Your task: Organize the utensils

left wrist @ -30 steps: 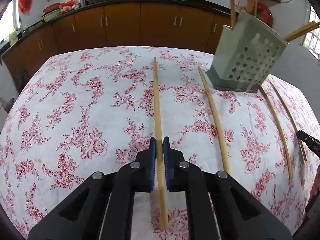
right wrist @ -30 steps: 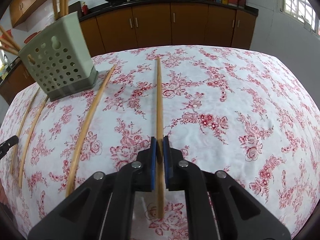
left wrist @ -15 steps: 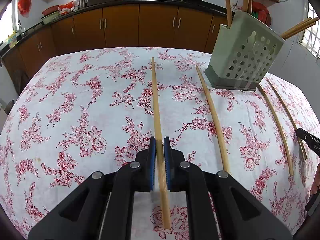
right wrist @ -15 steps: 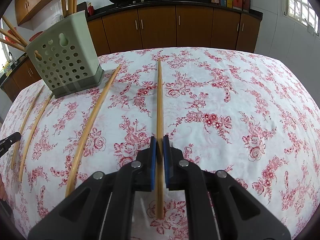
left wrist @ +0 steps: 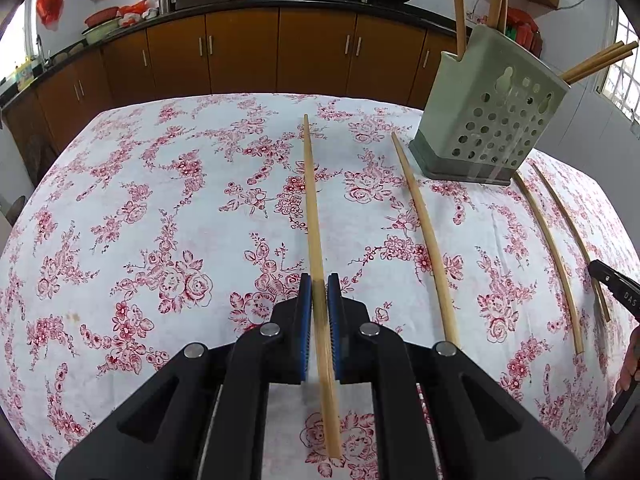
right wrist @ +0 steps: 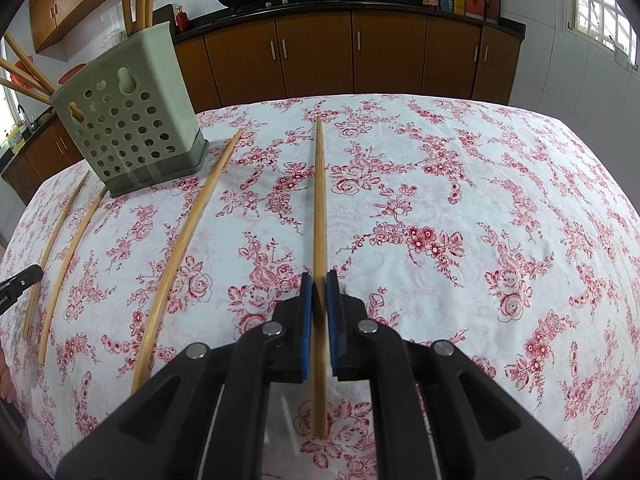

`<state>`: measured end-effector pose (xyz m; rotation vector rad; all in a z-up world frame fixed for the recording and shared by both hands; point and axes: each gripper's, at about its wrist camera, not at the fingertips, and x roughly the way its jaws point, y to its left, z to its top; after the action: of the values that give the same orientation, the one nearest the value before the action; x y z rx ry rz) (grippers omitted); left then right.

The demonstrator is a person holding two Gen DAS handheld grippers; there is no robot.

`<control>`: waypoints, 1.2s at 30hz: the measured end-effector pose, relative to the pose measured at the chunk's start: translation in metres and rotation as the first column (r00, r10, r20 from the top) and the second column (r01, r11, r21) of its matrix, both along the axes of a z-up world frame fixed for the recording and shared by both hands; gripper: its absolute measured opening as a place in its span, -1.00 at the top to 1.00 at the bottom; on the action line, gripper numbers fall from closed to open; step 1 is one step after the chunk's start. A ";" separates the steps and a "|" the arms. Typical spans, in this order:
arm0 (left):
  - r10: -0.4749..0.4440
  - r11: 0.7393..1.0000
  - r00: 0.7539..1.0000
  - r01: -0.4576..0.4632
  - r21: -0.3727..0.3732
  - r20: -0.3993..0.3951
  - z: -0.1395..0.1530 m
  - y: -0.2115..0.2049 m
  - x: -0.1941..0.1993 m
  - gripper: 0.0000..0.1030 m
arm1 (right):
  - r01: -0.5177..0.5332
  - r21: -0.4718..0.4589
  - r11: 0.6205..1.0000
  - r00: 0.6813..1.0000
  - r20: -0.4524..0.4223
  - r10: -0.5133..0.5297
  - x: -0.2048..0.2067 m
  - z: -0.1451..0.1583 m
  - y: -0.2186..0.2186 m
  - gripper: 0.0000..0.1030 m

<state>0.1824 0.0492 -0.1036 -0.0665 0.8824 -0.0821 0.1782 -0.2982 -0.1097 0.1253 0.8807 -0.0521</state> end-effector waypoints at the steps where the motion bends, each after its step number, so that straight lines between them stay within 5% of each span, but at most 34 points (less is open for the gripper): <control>1: 0.001 1.000 1.000 -0.001 -0.004 0.000 0.000 0.000 0.000 0.82 | 0.000 0.000 1.000 1.000 0.000 0.000 0.000 0.000 0.000 0.83; 29: 0.022 0.999 1.000 -0.022 0.043 -0.007 0.001 -0.008 -0.027 0.84 | -0.009 0.008 1.000 1.000 0.000 0.009 -0.018 0.006 0.000 0.84; 36: 0.028 0.999 0.999 -0.029 0.024 0.028 0.027 -0.003 -0.034 0.85 | 0.003 0.018 1.000 0.991 0.131 -0.005 -0.031 0.051 -0.011 0.84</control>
<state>0.1480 0.0466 -0.0763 -0.0549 0.8544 -0.0451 0.1468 -0.3091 -0.0588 0.1455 0.7499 -0.0390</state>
